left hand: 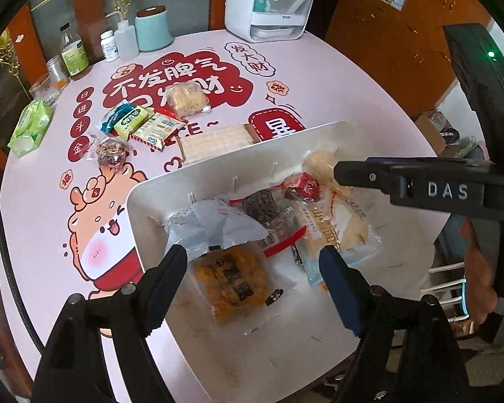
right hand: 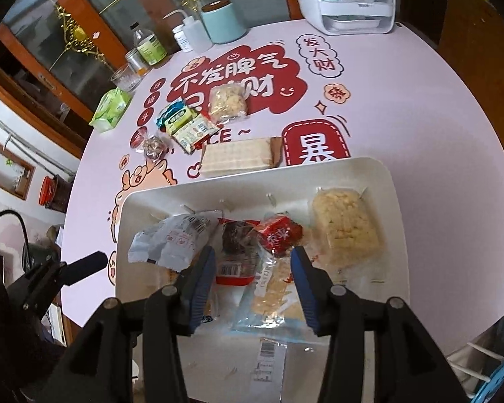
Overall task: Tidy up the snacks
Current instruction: 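Grasp the clear puff bag with the right gripper while the left grasps the clear nut bag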
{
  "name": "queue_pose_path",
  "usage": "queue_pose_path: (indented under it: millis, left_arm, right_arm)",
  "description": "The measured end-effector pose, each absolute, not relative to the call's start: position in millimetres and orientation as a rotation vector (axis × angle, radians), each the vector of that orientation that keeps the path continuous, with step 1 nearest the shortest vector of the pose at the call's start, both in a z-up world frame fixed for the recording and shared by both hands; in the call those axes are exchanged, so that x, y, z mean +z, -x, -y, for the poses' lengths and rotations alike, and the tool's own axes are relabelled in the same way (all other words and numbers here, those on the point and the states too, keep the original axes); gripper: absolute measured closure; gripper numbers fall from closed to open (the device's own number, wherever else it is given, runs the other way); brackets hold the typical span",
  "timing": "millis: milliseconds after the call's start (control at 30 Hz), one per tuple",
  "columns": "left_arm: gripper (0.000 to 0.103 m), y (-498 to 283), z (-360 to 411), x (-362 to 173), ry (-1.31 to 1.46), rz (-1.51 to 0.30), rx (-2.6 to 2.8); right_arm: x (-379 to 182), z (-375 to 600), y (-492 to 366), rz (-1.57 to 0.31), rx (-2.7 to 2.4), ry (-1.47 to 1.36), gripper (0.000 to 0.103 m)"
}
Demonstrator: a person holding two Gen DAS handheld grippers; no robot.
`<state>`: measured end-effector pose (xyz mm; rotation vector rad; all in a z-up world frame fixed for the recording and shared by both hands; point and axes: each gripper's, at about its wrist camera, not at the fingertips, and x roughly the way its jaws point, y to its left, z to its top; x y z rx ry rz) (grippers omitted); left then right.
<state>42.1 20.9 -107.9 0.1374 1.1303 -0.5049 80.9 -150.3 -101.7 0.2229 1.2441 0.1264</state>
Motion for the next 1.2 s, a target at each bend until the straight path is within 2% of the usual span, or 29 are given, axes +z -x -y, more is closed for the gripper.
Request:
queue_pose_path:
  millis: [333, 633, 900, 967, 1033, 1200]
  left_arm:
    - [0.023, -51, -27, -108, -0.124, -1.122, -0.475]
    - [0.023, -97, -63, -80, -0.099, -1.005, -0.328]
    - [0.023, -147, -96, -77, -0.113, -0.983, -0.191]
    - [0.023, -161, -102, -78, -0.108, -0.991, -0.173]
    - [0.023, -174, -108, -78, -0.103, -0.994, -0.161]
    - [0.023, -216, -117, -82, -0.069, -1.015, -0.137]
  right_arm:
    - [-105, 145, -89, -1.253, 0.146, -0.201, 0.056]
    - [-98, 136, -121, -1.224, 0.194, -0.112, 0.056]
    - [-75, 136, -197, -1.176, 0.219, -0.057, 0.056]
    - [-70, 135, -218, -1.167, 0.225, -0.051, 0.053]
    - [-66, 134, -243, -1.155, 0.224, -0.055, 0.045]
    - [-81, 130, -299, -1.191, 0.237, -0.098, 0.045]
